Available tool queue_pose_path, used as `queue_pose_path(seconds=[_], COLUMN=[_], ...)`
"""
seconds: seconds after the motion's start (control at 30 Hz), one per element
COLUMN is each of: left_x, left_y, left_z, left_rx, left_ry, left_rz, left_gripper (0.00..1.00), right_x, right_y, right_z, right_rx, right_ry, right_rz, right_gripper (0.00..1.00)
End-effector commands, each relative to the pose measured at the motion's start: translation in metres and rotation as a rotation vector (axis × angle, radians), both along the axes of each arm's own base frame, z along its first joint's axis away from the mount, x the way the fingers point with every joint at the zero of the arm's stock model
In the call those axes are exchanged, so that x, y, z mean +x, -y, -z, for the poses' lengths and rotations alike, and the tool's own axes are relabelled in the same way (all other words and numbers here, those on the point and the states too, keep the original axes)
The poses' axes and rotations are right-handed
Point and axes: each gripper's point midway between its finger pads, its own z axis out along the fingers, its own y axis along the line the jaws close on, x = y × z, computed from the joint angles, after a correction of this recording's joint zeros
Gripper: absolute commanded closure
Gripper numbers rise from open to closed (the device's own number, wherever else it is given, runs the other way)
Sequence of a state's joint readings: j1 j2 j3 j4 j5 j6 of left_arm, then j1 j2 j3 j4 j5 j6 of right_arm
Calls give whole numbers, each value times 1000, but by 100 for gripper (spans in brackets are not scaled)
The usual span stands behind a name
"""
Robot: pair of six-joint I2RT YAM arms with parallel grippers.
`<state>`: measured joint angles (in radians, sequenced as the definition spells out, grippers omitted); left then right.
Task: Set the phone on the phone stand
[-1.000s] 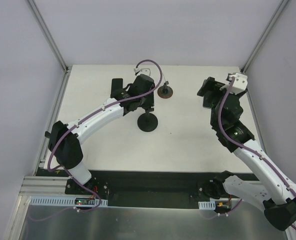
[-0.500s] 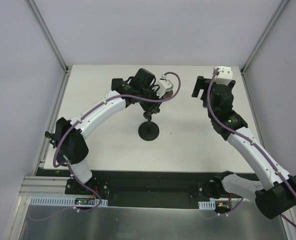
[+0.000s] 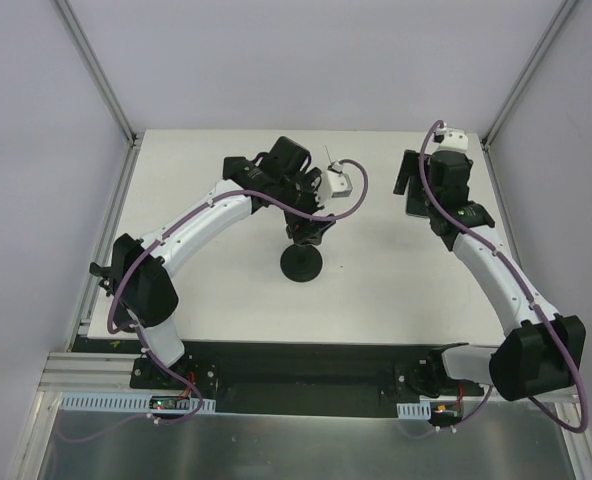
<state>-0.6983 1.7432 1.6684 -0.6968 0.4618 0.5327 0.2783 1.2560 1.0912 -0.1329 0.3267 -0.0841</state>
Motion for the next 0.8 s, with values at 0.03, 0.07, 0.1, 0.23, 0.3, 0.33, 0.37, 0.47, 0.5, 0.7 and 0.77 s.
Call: queue_pose_path(seconds=[0.03, 0.07, 0.1, 0.23, 0.3, 0.33, 0.37, 0.47, 0.5, 0.7, 0.77], left_x=[0, 4, 5, 50, 81, 97, 103, 134, 147, 157, 163], left_y=[12, 16, 18, 21, 23, 19, 19, 12, -1, -15, -23], left_z=[-54, -74, -84, -146, -186, -198, -221, -241, -243, -193, -181], left_rx=[-136, -173, -193, -269, -363, -396, -487, -676, -713, -746, -739], left_ry=[43, 69, 85, 239, 298, 317, 286, 166, 146, 11, -32], left_rz=[9, -1, -2, -201, -342, -414, -473, -566, -595, -594, -621], left_gripper=[1, 1, 1, 1, 1, 1, 1, 1, 1, 1, 1], right_x=[18, 25, 24, 42, 55, 61, 71, 95, 101, 121, 121], right_y=[22, 27, 36, 57, 66, 67, 60, 60, 56, 62, 71], right_z=[4, 23, 32, 64, 80, 82, 89, 91, 91, 106, 117], right_rx=[62, 46, 32, -1, 28, 47, 91, 148, 184, 119, 67], right_ry=[-68, -130, -189, -354, -453, -479, -532, -582, -583, -640, -660], right_rz=[49, 64, 87, 142, 158, 150, 116, 120, 135, 115, 123], right_gripper=[4, 4, 4, 4, 4, 4, 4, 4, 4, 4, 4])
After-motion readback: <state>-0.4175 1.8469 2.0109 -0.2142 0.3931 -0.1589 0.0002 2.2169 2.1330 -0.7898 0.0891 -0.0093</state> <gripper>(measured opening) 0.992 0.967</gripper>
